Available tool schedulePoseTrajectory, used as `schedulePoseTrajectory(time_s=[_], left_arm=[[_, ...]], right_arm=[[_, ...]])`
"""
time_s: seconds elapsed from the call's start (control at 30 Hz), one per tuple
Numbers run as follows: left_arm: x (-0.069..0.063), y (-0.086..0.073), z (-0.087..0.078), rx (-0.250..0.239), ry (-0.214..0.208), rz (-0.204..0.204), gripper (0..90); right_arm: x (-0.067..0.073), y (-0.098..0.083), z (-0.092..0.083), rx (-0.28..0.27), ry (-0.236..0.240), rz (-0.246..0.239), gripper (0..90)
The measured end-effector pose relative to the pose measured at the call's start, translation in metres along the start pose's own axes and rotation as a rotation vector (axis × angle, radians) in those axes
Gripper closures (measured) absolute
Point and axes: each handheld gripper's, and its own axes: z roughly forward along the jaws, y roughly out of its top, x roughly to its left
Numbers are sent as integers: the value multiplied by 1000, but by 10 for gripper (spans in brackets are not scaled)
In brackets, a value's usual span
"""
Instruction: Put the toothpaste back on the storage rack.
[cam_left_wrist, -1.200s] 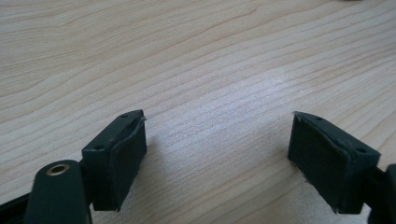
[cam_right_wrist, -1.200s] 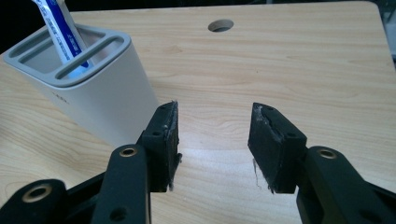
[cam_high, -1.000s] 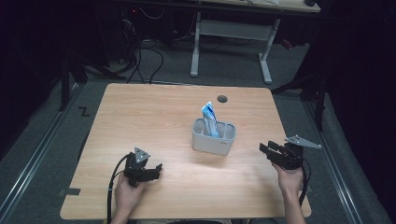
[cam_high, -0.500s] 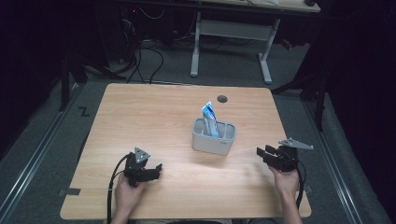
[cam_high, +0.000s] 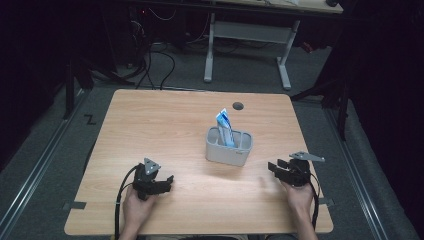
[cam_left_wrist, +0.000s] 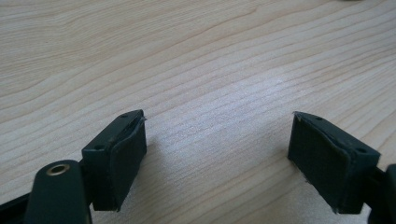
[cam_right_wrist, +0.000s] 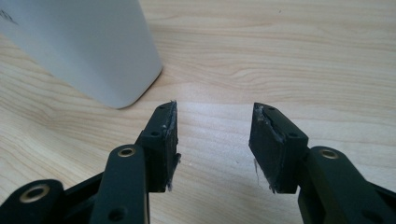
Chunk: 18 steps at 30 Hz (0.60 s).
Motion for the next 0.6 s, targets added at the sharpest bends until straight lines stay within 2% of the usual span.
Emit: schedulePoseTrajectory(time_s=[0.07,0.17,0.4,0.6], left_arm=[[0,0,0,0,0,0,198],[0,0,0,0,0,0,198],[0,0,0,0,0,0,198],[0,0,0,0,0,0,198]], right_arm=[[1,-2,2,5,3,2,516],[5,-3,6,20,-7,-23,513],[11,-7,16,41,4,-30,507],[18,-7,18,50,-16,-67,501]])
